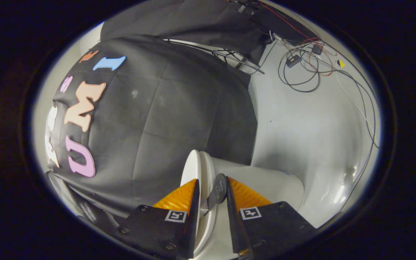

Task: Open the toilet lid.

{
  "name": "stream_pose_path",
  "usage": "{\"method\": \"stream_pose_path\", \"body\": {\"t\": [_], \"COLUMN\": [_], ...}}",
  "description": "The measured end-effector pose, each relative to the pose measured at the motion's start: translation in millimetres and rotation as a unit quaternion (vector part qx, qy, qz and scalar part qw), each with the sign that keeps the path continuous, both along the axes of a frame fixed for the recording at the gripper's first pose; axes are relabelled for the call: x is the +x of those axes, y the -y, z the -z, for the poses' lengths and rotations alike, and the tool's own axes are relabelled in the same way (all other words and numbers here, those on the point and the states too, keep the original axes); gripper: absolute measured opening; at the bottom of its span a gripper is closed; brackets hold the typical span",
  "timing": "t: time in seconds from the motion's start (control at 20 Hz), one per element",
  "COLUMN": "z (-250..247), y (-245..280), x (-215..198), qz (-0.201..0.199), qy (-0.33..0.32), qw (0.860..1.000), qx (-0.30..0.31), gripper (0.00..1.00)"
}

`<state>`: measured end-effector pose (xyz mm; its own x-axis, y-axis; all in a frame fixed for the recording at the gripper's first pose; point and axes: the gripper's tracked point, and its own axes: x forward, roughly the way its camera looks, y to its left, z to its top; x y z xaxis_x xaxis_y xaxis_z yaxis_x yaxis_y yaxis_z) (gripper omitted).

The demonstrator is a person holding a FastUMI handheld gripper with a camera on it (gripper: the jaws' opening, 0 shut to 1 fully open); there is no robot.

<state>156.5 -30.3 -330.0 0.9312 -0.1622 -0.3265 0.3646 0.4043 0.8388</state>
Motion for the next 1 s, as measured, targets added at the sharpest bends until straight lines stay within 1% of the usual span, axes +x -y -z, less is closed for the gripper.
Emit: {"method": "stream_pose_path", "body": {"t": [0.25,0.4,0.55,0.75,0.85,1.0], "z": [-24.1,-66.7,-112.0,-197.1,-229.7,-264.4], "y": [-13.3,-27.3,-52.7,-124.8,-163.8,-219.3], "x": [7.9,16.4,29.4,41.6,49.1,44.3], "qz": [-0.029,-0.048,-0.070,-0.101,-0.116,-0.137], "qy": [0.019,0.068,0.085,0.153,0.164,0.168], "qw": [0.999,0.994,0.987,0.970,0.961,0.946], "qx": [-0.040,-0.070,-0.117,-0.157,-0.190,-0.242], "gripper": [0.40,0.40,0.40,0.40,0.40,0.39]}}
